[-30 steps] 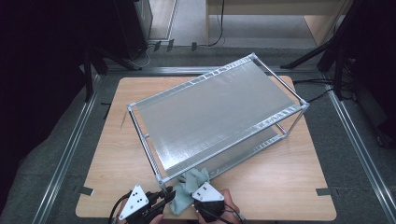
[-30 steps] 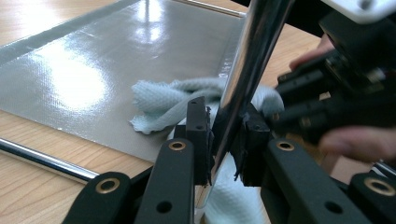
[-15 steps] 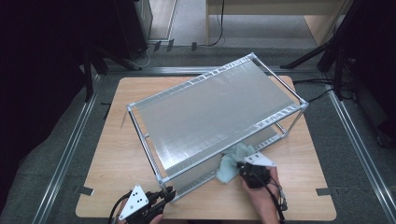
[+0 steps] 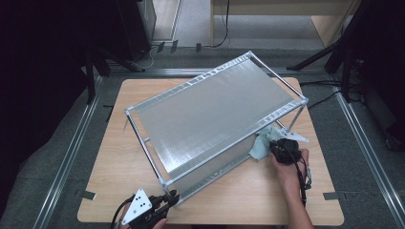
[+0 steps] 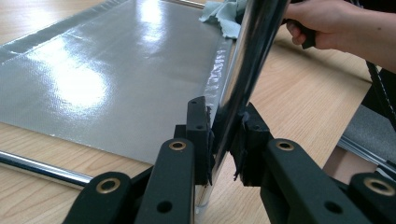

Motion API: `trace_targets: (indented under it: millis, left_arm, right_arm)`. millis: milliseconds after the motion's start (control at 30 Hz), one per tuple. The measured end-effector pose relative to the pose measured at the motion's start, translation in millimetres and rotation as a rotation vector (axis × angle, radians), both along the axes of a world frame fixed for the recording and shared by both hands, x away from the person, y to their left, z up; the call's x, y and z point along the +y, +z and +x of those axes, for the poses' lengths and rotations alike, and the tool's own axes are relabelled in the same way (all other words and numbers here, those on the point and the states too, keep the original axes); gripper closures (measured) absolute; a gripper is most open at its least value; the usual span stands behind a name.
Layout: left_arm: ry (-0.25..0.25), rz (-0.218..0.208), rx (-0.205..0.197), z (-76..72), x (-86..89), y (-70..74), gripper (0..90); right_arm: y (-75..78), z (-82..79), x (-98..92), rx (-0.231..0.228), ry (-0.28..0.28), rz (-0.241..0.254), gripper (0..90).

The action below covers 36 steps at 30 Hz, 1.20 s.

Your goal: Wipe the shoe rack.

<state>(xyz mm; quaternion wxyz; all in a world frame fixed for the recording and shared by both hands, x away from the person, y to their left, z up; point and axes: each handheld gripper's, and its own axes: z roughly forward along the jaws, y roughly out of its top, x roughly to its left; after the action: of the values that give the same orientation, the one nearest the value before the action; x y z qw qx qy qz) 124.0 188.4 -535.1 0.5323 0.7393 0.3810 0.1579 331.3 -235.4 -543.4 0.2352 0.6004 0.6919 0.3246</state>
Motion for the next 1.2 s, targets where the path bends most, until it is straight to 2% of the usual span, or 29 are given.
trace_targets:
  millis: [67,167,233,267,300,333,433,467,500,533,600,667,800,833,867,900,933,1100,1200]
  left_arm:
    - [0.0,-0.002,0.001,0.2,0.4,-0.2,78.3]
    - [0.004,-0.002,0.001,-0.1,0.1,-0.4,78.3]
    - [0.005,-0.002,0.002,-0.1,0.0,-0.4,78.3]
    - [0.004,-0.002,0.002,-0.1,0.0,-0.4,78.3]
    - [0.005,-0.003,0.002,-0.1,0.1,-0.5,78.3]
    - [0.004,-0.003,0.001,0.1,0.2,-0.6,78.3]
    - [0.009,-0.014,0.002,2.6,-2.4,-1.4,78.2]
    - [0.009,-0.014,0.002,2.6,-2.4,-1.4,78.1]
    - [0.012,-0.018,0.003,5.0,-5.1,-1.5,78.1]
    - [0.012,-0.018,0.003,5.0,-5.1,-1.5,78.0]
    - [0.018,-0.019,0.003,7.3,-8.7,-1.4,78.0]
    - [0.029,-0.016,0.003,9.5,-13.1,-1.1,78.0]
    - [0.053,-0.013,0.005,13.9,-21.9,-0.6,78.2]
    - [0.064,-0.013,0.004,15.6,-26.6,-0.6,78.1]
    - [0.064,-0.013,0.004,15.6,-26.6,-0.6,78.2]
    - [0.067,-0.014,0.004,17.1,-31.4,-0.5,78.1]
    - [0.067,-0.014,0.004,17.1,-31.4,-0.5,78.2]
    - [0.053,-0.008,-0.017,22.9,-43.4,-1.4,78.3]
    - [0.033,-0.008,-0.031,29.7,-49.5,-2.1,78.4]
  right_arm:
    - [0.0,3.3,-3.8,0.002,-0.004,-0.001,83.6]
    - [1.8,12.0,-12.6,0.023,-0.037,-0.012,84.1]
    - [3.1,14.5,-18.2,0.017,-0.058,-0.038,84.2]
    - [4.6,13.6,-20.8,0.007,-0.071,-0.031,84.3]
    - [9.3,6.9,-25.9,-0.023,-0.077,0.013,84.3]
    - [9.3,6.9,-25.9,-0.023,-0.077,0.013,84.3]
    - [21.3,-20.2,-30.6,-0.117,-0.056,0.023,84.1]
    - [21.3,-20.2,-30.6,-0.117,-0.056,0.023,84.1]
    - [25.5,-34.2,-33.8,-0.148,-0.048,0.028,83.9]
    - [25.5,-34.2,-33.8,-0.148,-0.048,0.028,83.9]
    - [26.5,-45.4,-37.8,-0.16,-0.044,0.008,82.9]
    - [24.8,-53.2,-42.8,-0.148,-0.032,-0.012,76.2]
    - [23.3,-68.2,-51.6,-0.144,-0.023,-0.027,51.6]
    - [27.7,-78.0,-54.1,-0.155,-0.026,-0.017,43.1]
    - [27.7,-78.0,-54.1,-0.155,-0.026,-0.017,43.1]
    - [34.3,-89.1,-54.4,-0.178,-0.026,-0.002,37.9]
    - [34.3,-89.1,-54.4,-0.178,-0.026,-0.002,37.9]
    - [47.8,-113.0,-43.1,-0.248,0.017,0.029,20.7]
    - [48.8,-122.5,-28.6,-0.239,0.048,0.076,14.3]
